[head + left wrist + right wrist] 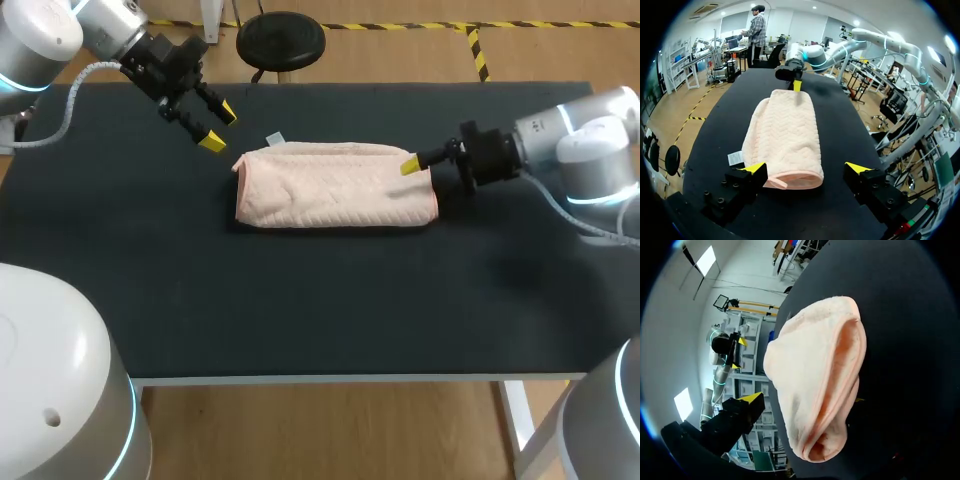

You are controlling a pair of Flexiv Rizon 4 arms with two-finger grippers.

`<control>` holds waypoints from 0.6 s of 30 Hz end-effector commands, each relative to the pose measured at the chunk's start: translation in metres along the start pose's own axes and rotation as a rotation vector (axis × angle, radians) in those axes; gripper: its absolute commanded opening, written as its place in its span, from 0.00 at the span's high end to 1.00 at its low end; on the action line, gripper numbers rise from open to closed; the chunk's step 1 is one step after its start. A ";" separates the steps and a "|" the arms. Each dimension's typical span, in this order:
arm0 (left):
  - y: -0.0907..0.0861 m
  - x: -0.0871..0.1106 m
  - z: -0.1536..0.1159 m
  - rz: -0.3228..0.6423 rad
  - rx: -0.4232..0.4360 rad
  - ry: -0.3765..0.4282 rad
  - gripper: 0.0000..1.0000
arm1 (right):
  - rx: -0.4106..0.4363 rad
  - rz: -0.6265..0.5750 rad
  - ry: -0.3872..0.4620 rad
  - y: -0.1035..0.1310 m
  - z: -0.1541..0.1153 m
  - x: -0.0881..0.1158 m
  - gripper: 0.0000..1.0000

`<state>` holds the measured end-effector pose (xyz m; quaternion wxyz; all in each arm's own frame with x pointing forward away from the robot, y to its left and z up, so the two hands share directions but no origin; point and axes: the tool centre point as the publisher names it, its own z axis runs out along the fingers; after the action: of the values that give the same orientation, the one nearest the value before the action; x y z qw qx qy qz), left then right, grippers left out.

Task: Fold the towel

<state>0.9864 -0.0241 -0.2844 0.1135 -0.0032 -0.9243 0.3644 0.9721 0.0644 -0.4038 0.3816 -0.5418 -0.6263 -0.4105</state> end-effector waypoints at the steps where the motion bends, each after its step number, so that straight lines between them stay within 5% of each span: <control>1: 0.001 -0.001 0.001 0.001 0.002 -0.001 0.00 | -0.013 0.004 -0.002 0.001 0.005 -0.007 0.72; 2: 0.001 -0.001 0.001 0.001 0.002 -0.001 0.00 | -0.020 0.011 -0.006 0.002 0.004 -0.006 1.00; 10: 0.001 -0.001 0.001 0.001 0.002 -0.001 0.00 | -0.080 0.109 -0.069 0.010 -0.008 0.004 1.00; 18: 0.001 -0.001 0.001 0.001 0.002 -0.001 0.00 | -0.102 0.177 -0.004 0.023 -0.008 0.023 1.00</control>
<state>0.9864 -0.0241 -0.2845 0.1135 -0.0032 -0.9243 0.3645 0.9930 0.0656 -0.3800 0.3878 -0.6152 -0.5567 -0.4016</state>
